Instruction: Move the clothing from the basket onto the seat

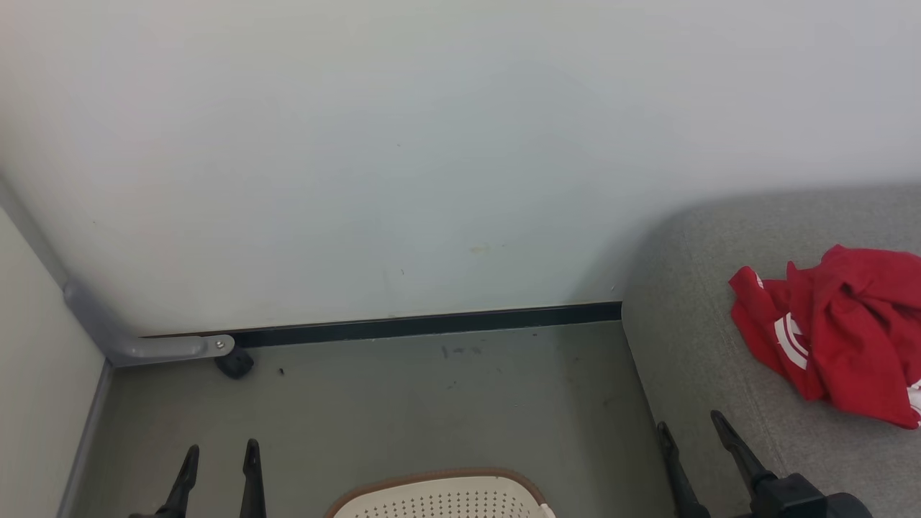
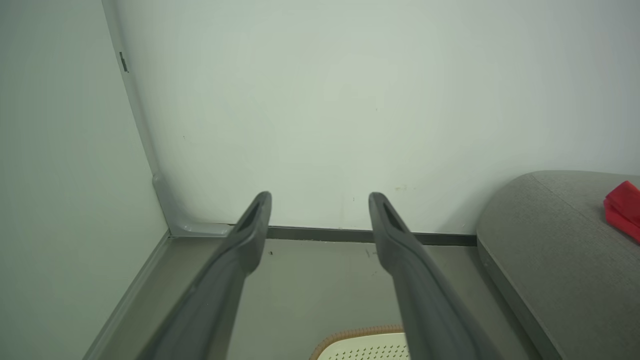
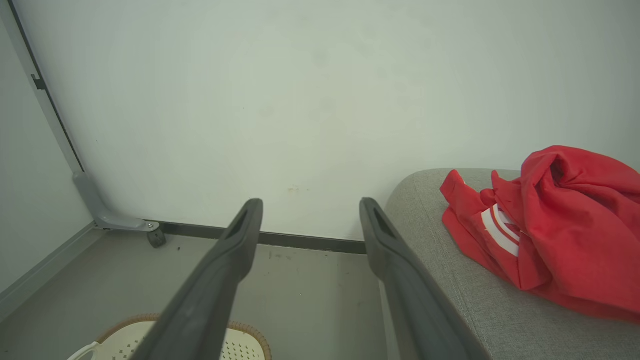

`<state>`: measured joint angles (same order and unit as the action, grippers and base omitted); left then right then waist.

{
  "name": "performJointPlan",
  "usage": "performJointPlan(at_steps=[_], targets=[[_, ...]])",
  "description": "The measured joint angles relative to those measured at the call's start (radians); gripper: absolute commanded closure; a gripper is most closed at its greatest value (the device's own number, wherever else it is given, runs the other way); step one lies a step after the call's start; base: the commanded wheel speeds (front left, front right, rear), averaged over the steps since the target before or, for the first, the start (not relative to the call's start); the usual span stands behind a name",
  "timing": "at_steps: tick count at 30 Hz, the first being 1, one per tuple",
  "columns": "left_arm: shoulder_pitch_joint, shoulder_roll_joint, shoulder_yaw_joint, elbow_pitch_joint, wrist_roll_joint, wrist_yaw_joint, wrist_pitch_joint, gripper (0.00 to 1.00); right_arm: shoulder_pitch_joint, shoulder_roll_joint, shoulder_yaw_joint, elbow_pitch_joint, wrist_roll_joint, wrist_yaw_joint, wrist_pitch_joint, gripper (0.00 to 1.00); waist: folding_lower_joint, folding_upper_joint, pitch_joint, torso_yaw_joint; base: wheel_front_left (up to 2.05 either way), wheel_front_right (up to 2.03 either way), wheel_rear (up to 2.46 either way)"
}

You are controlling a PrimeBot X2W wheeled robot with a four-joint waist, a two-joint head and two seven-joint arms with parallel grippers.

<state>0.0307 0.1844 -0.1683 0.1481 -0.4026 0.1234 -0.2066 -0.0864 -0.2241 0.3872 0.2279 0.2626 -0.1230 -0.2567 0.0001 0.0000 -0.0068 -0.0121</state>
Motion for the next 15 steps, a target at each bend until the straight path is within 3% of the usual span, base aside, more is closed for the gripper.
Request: performJointPlan(at_steps=[3,4,15], targets=[[0.000,-0.002,0.002,-0.004,0.002,0.000,0.007,0.00,0.001,0.001,-0.003,-0.002,-0.001,0.000,0.000,0.00,0.0000,0.0000,0.001,0.000,0.00,0.00,0.00],[0.000,-0.003,0.003,-0.006,0.003,0.000,0.011,1.00,0.001,0.002,-0.004,-0.003,-0.001,0.000,0.000,1.00,0.0000,0.0000,0.002,0.001,0.00,0.00,0.00],[0.028,-0.027,0.002,0.055,-0.040,-0.010,0.027,1.00,0.044,0.024,-0.016,0.054,0.039,0.009,0.013,1.00,0.0000,0.0000,0.003,0.001,0.00,0.00,0.00]])
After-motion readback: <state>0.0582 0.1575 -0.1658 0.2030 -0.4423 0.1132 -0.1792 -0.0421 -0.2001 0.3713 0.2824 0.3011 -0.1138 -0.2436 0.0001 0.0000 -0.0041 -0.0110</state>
